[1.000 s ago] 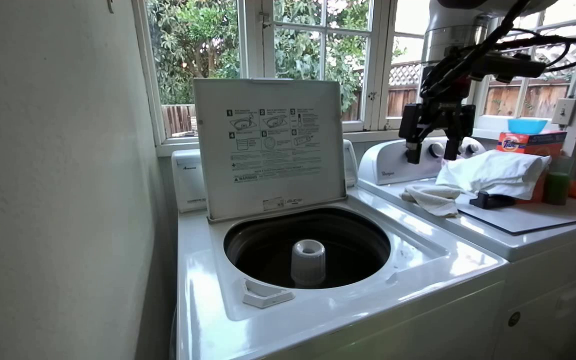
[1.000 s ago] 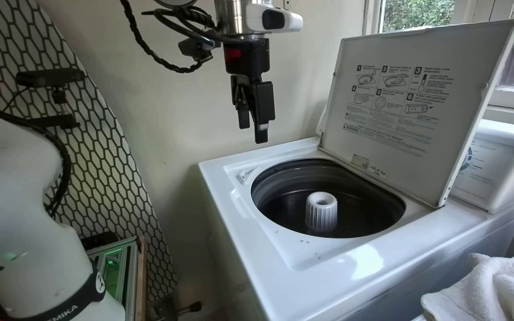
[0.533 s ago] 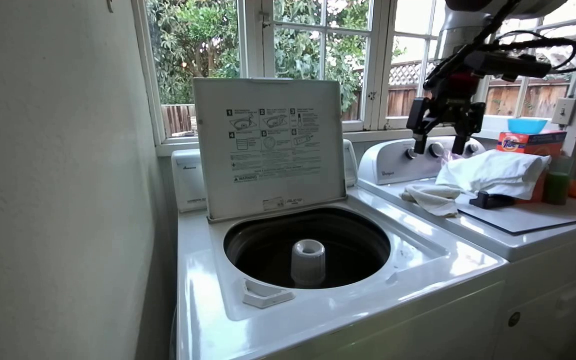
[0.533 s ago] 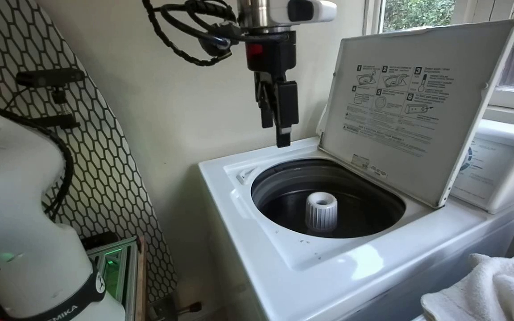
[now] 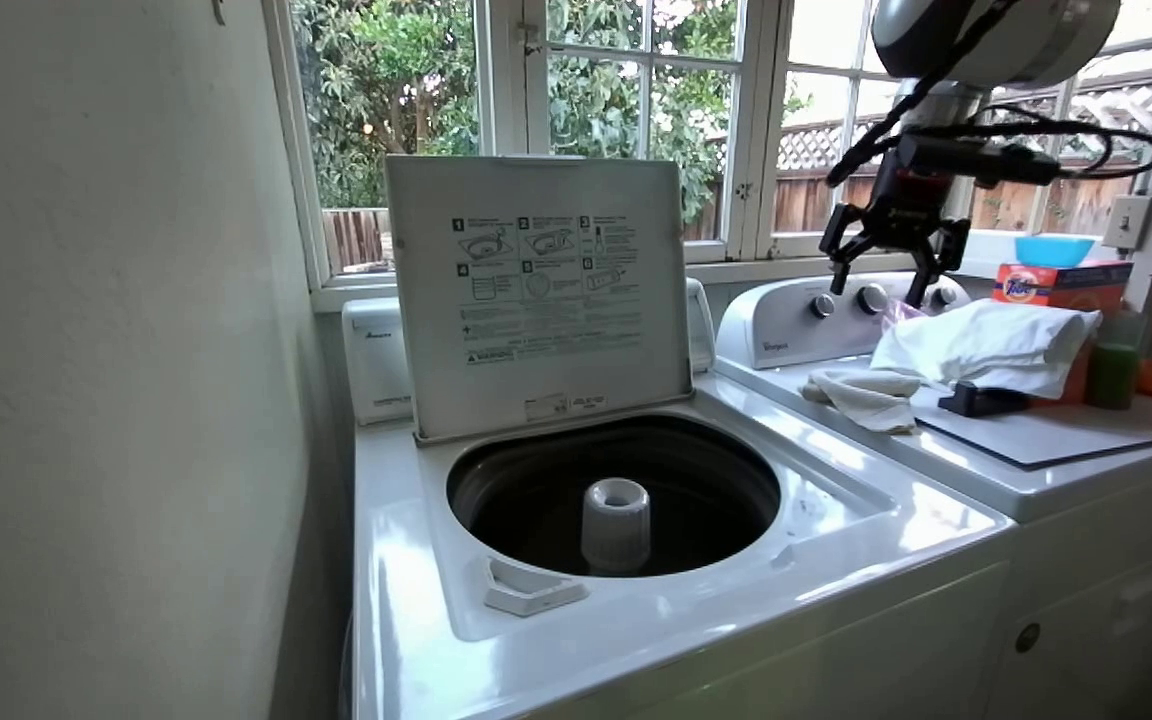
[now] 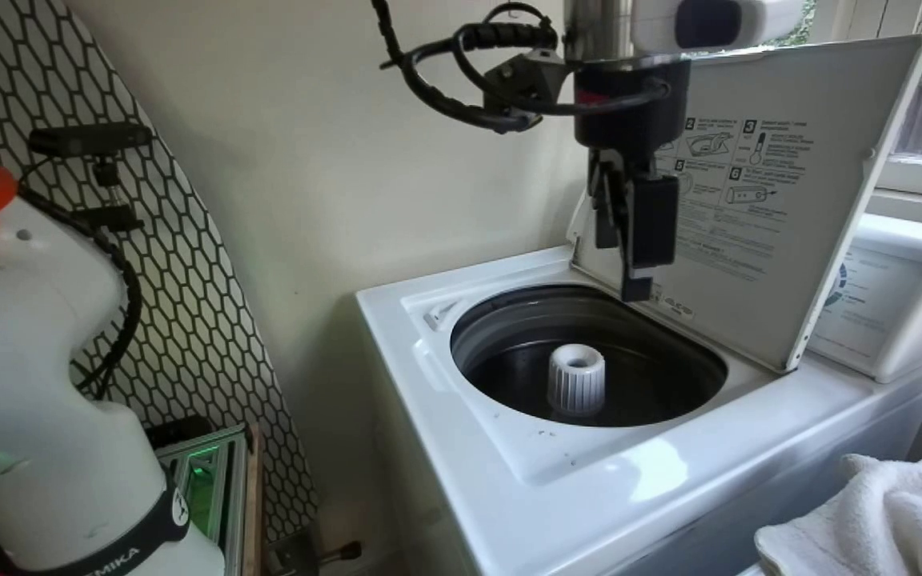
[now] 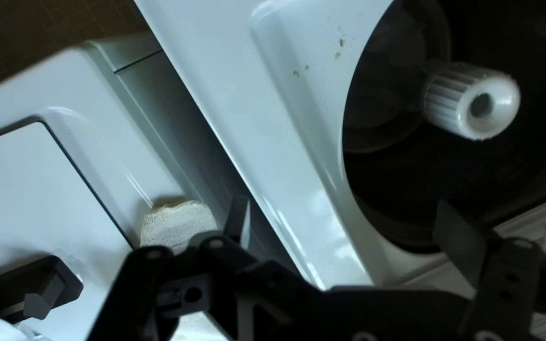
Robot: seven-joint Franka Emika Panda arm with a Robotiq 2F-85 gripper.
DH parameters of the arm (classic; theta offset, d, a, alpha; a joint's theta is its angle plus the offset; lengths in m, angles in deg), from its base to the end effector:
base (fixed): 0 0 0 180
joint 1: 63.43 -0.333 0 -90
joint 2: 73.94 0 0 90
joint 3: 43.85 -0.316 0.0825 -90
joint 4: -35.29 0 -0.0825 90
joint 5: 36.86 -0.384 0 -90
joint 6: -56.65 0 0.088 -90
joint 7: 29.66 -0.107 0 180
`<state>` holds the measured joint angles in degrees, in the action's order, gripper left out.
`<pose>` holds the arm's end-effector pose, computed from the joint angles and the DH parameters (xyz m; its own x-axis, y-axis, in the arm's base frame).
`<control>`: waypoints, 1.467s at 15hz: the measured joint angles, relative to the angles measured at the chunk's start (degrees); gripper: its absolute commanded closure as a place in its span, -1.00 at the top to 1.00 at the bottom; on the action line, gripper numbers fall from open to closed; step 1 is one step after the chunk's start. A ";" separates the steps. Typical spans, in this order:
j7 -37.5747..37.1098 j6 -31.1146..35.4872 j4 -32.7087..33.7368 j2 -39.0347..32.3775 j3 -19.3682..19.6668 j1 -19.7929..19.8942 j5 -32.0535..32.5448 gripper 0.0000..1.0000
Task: Put the small white towel and the big white cloth into the washing machine
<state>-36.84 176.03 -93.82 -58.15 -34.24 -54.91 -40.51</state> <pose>0.4541 -0.1495 0.4845 0.8877 -0.4524 0.0857 -0.4421 -0.8895 -0.1153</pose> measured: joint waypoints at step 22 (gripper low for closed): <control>-29.61 8.57 20.00 -27.16 2.20 2.41 8.13 1.00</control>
<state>-66.45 184.59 -73.82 -85.30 -32.03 -52.50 -32.38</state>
